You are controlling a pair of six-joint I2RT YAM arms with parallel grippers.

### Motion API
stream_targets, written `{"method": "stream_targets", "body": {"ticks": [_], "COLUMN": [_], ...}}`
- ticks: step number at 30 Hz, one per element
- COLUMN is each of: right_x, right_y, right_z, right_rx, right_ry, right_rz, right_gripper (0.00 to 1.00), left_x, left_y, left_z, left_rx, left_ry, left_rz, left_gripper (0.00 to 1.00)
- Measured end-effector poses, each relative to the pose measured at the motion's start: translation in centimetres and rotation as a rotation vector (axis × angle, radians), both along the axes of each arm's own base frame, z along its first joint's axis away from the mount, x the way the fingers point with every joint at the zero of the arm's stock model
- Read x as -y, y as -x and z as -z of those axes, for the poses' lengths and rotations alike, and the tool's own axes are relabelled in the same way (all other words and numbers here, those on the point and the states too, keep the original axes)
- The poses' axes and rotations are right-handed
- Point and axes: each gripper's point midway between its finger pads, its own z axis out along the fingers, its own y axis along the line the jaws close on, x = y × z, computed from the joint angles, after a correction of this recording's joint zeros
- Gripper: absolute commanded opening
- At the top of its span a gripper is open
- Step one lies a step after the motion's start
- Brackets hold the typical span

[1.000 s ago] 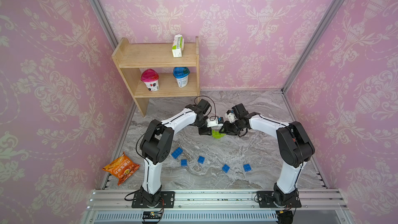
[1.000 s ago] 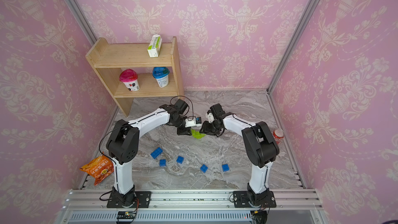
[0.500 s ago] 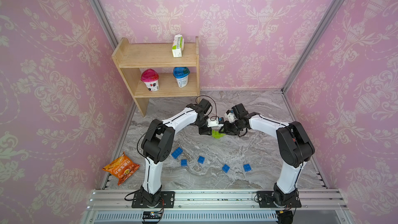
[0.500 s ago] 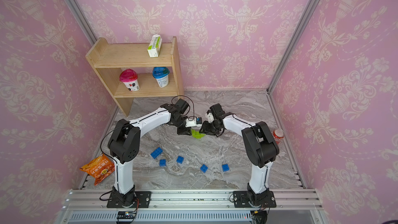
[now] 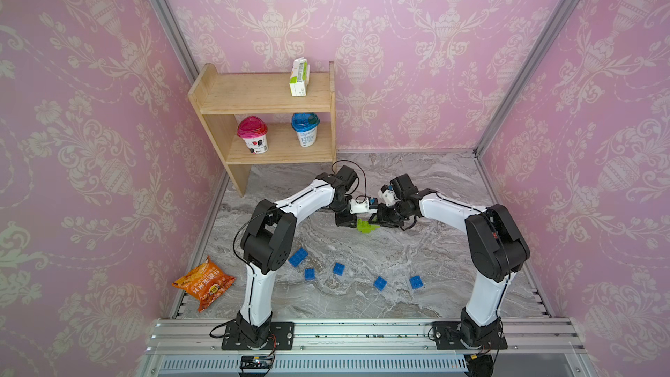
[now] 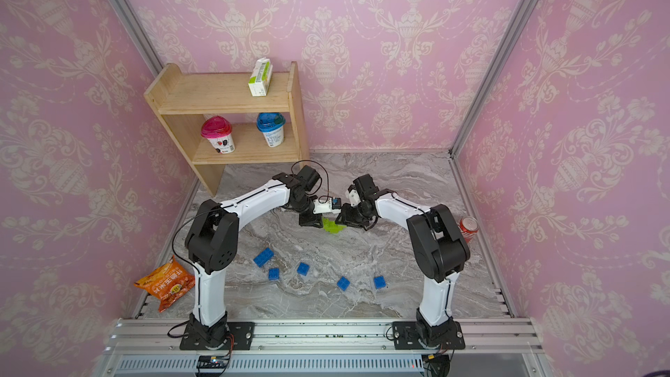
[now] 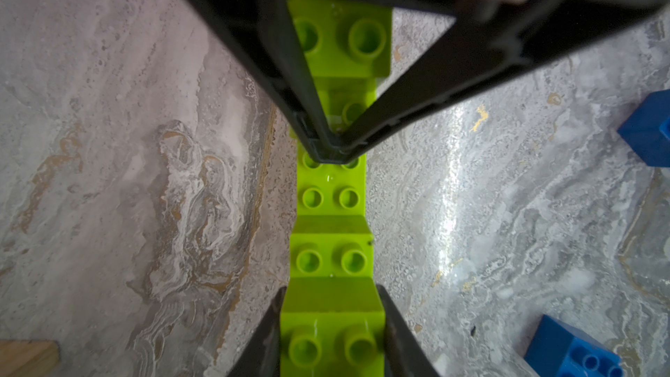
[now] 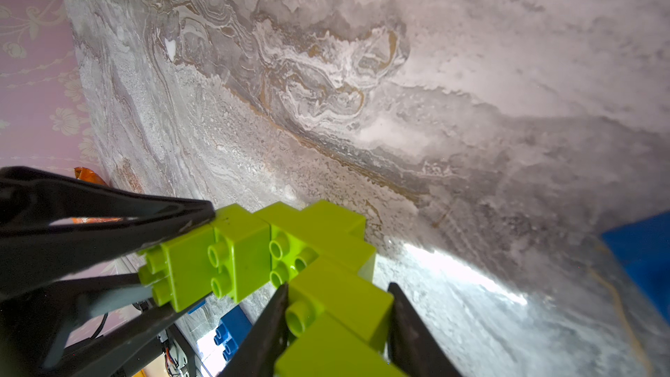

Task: Assemble the letter v with lego
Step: Assemble the lego brick with the lego brick.

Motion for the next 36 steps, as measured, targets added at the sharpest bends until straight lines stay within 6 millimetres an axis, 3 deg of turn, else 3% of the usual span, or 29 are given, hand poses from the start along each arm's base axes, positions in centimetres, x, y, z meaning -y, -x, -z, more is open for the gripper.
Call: {"method": "stream_targets", "body": {"ticks": [11, 13, 18, 23, 31, 36], "right_x": [0.1, 0.1, 0.2, 0.3, 0.4, 0.5], "right_y": [-0.1, -0.1, -0.2, -0.2, -0.3, -0.2], "right_z": [0.1, 0.1, 0.1, 0.2, 0.2, 0.2], "right_rx": [-0.001, -0.001, -0.001, -0.002, -0.002, 0.000], "right_ry": [0.000, 0.000, 0.000, 0.000, 0.001, 0.004], "right_rz": [0.002, 0.002, 0.007, 0.009, 0.012, 0.007], "right_gripper": [0.47, 0.49, 0.51, 0.52, 0.59, 0.67], "left_x": [0.2, 0.3, 0.4, 0.2, 0.2, 0.7], "left_y": [-0.1, -0.1, -0.1, -0.2, 0.0, 0.1], "left_z": [0.0, 0.0, 0.0, 0.1, 0.1, -3.2], "left_rx": [0.004, 0.008, 0.022, 0.030, 0.050, 0.124], "left_ry": [-0.023, -0.030, -0.046, -0.065, -0.046, 0.049], "left_rz": [0.006, 0.007, 0.011, 0.002, -0.012, -0.039], "left_gripper": [0.00, 0.05, 0.37, 0.62, 0.82, 0.90]}}
